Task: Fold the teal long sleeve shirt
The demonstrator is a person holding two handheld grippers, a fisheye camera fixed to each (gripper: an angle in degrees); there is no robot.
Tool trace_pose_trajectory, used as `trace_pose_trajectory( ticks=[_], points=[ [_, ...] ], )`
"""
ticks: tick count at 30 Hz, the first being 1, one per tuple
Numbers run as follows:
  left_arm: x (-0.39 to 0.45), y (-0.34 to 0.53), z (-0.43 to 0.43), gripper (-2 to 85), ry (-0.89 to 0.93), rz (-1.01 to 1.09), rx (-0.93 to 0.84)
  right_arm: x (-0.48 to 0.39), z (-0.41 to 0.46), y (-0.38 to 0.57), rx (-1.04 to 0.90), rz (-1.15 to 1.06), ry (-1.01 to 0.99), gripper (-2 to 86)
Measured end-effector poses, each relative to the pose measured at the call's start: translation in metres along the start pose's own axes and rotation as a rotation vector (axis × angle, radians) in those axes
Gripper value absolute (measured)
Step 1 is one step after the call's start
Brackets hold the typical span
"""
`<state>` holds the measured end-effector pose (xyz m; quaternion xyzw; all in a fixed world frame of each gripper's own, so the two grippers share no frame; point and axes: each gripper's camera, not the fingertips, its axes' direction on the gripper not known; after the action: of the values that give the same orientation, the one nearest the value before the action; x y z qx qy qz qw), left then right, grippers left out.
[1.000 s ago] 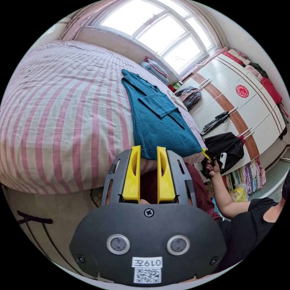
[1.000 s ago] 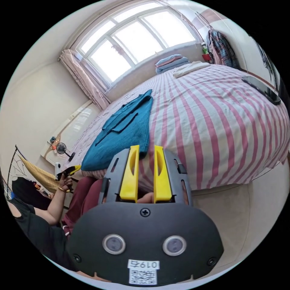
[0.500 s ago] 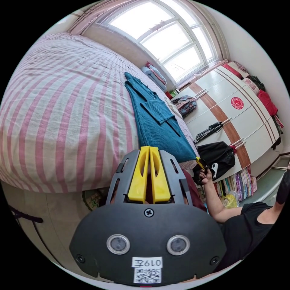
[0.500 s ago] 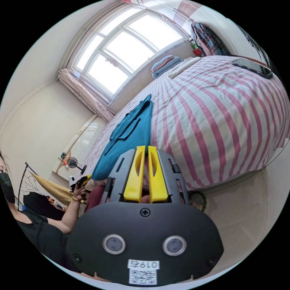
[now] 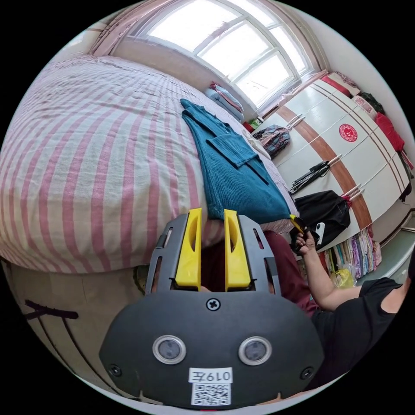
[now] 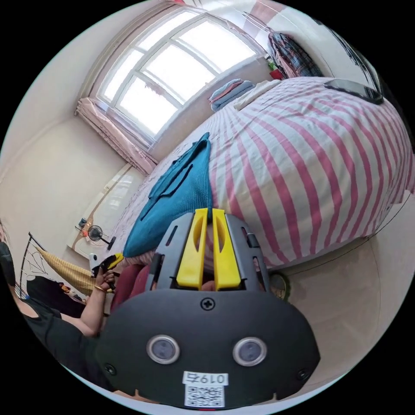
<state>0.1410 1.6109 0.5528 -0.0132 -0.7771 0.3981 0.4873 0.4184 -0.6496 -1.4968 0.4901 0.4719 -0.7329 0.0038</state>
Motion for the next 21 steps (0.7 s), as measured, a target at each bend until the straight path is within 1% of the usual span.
trace_pose_trajectory(
  ticks=[3,7,10,15,18,21],
  points=[
    [0.01,-0.005,0.004,6.1,0.012,0.019,-0.011,-0.042,0.002,-0.002,-0.012,-0.097,0.123,0.3],
    [0.024,-0.011,0.017,3.6,-0.05,0.026,-0.061,-0.097,0.007,0.001,-0.013,-0.203,0.292,0.3],
    [0.026,-0.011,0.018,2.5,-0.047,0.005,-0.059,-0.13,0.015,0.003,-0.023,-0.273,0.393,0.2],
    [0.028,-0.006,0.005,1.8,-0.038,-0.03,-0.012,-0.162,0.015,-0.001,-0.032,-0.304,0.456,-0.1],
    [0.03,-0.005,0.006,1.6,-0.054,-0.036,-0.032,-0.18,0.02,-0.004,-0.054,-0.339,0.484,-0.2],
    [0.04,-0.007,0.014,1.5,-0.119,-0.01,-0.061,-0.202,0.036,0.0,-0.082,-0.411,0.568,-0.2]
  ],
)
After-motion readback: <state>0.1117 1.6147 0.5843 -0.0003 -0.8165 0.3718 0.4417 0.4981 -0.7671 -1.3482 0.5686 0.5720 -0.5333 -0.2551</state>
